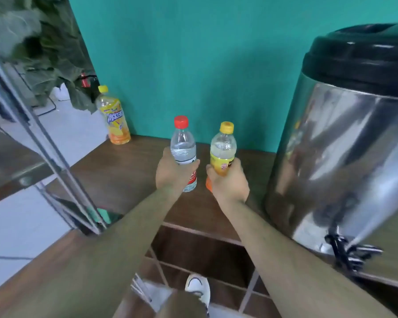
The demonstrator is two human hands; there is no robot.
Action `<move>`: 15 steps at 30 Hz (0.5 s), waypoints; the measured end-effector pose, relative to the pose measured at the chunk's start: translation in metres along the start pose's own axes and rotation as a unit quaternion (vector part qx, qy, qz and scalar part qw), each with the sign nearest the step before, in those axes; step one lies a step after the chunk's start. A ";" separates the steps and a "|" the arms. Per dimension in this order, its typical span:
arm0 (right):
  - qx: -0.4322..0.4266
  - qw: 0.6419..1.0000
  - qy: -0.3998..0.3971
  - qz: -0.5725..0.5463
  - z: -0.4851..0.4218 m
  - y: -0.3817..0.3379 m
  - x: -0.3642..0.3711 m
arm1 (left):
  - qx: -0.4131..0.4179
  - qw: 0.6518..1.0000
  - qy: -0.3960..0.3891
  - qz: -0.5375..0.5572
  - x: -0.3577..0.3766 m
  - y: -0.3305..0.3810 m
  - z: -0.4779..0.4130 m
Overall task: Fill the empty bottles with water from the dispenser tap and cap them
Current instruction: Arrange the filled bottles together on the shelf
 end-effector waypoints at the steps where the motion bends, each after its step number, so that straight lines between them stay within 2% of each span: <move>1: -0.002 1.000 -0.012 0.000 0.020 0.000 -0.010 | 0.000 1.000 0.001 -0.006 -0.013 0.000 0.022; 8: -0.075 0.984 -0.159 0.002 0.164 -0.011 -0.060 | -0.015 0.999 0.041 0.003 -0.112 -0.012 0.177; 15: -0.130 0.947 -0.287 -0.061 0.261 -0.035 -0.028 | -0.094 0.989 0.109 -0.033 -0.195 -0.083 0.249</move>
Point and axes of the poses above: each hand's wrist, its own z-axis away from the middle knuckle, its own x-axis out of the palm, y = z × x, the point moved 4 cm from there along -z, towards the middle knuckle, and after that the axes turned 2 degrees about -x, right-handed, at the moved point
